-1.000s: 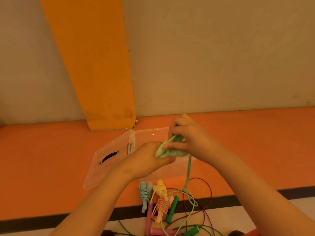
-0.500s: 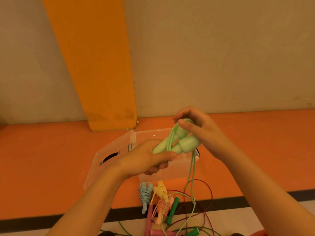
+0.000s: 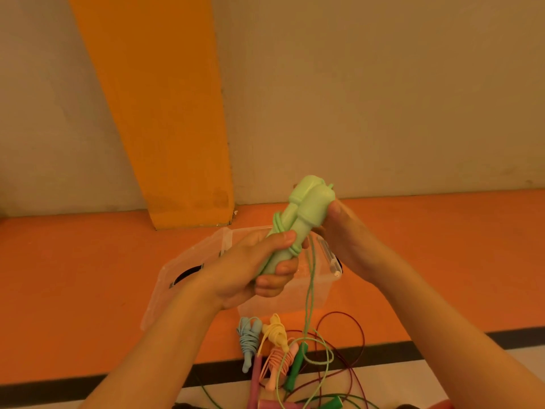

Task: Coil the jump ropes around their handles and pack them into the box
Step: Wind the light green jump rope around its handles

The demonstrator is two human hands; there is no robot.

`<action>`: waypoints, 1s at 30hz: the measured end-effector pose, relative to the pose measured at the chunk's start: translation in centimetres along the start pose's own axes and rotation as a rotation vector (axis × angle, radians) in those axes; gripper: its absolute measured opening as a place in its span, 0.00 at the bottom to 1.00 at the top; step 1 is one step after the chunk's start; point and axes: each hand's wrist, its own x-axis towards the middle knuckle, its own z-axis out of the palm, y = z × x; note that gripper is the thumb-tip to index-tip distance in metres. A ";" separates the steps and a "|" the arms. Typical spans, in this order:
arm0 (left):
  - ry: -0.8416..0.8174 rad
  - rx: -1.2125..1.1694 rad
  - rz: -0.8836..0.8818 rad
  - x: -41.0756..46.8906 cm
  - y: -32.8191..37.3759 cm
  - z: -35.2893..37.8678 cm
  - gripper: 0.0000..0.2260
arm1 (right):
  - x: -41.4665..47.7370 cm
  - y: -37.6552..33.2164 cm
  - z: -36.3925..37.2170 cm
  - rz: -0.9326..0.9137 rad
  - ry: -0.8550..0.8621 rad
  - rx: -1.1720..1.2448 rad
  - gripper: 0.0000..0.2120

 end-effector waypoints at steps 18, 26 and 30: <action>0.033 0.088 -0.023 0.1 0.5 0.6 0.12 | -0.8 0.6 2.5 0.017 -0.029 -0.241 0.42; 0.159 0.071 0.041 0.5 0.0 0.2 0.14 | -0.4 0.0 2.1 0.097 -0.035 -0.165 0.31; 0.199 0.081 0.042 0.5 0.1 0.5 0.11 | -0.2 0.5 2.2 0.118 0.016 -0.283 0.27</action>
